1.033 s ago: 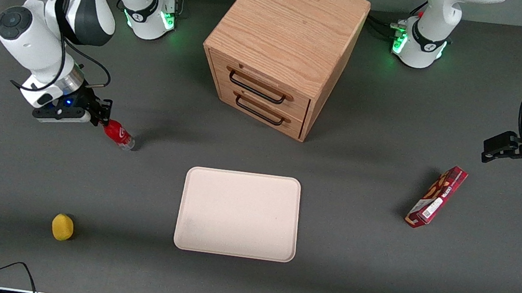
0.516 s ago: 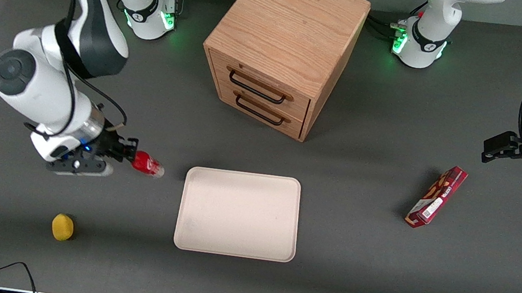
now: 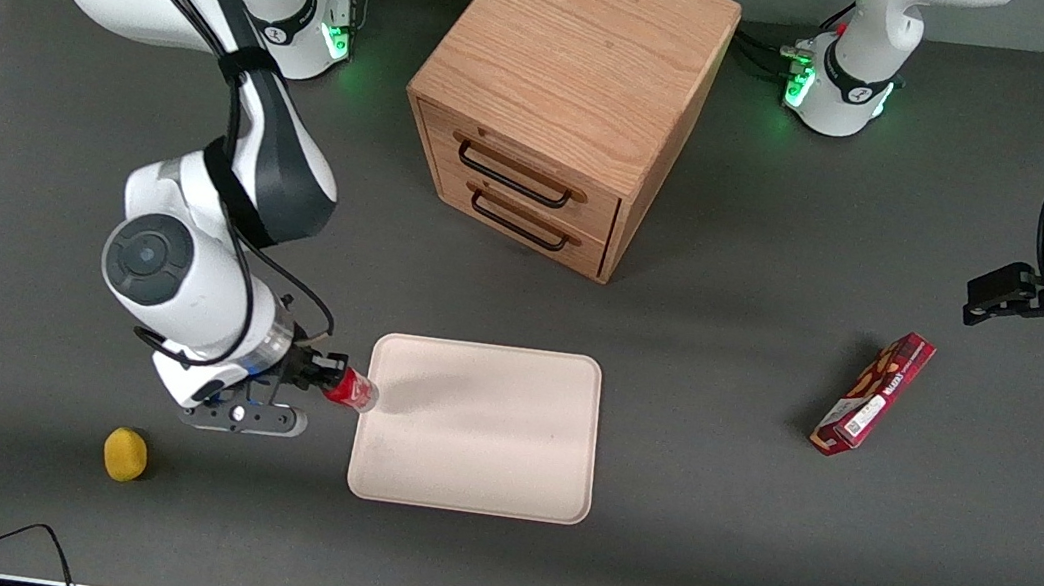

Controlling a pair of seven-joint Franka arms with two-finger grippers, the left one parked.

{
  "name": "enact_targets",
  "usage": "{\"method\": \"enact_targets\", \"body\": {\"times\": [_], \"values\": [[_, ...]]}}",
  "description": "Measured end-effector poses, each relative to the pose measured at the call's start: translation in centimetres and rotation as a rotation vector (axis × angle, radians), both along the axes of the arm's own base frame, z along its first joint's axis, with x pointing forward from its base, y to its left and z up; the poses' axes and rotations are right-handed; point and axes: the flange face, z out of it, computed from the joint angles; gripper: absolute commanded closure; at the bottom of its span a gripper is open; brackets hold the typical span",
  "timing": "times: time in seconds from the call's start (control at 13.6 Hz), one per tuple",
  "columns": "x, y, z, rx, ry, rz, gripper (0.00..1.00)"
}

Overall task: Place coke bottle on tray
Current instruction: 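Carry the bottle with the right gripper onto the white tray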

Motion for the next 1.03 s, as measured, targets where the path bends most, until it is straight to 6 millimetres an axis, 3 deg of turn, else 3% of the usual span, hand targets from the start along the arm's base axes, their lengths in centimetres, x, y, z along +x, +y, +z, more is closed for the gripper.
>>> {"method": "enact_targets", "body": {"times": [0.37,0.81,0.96,1.03], "values": [[1.1,1.6,-1.1,-0.013,-0.028,-0.006,1.0],[2.1,3.2,-5.5,0.004,-0.064,-0.008,1.0],[2.2,3.3,-5.7,0.002,-0.067,-0.007,1.0],[2.3,3.1,-5.6,0.002,-0.071,-0.01,0.03]]}}
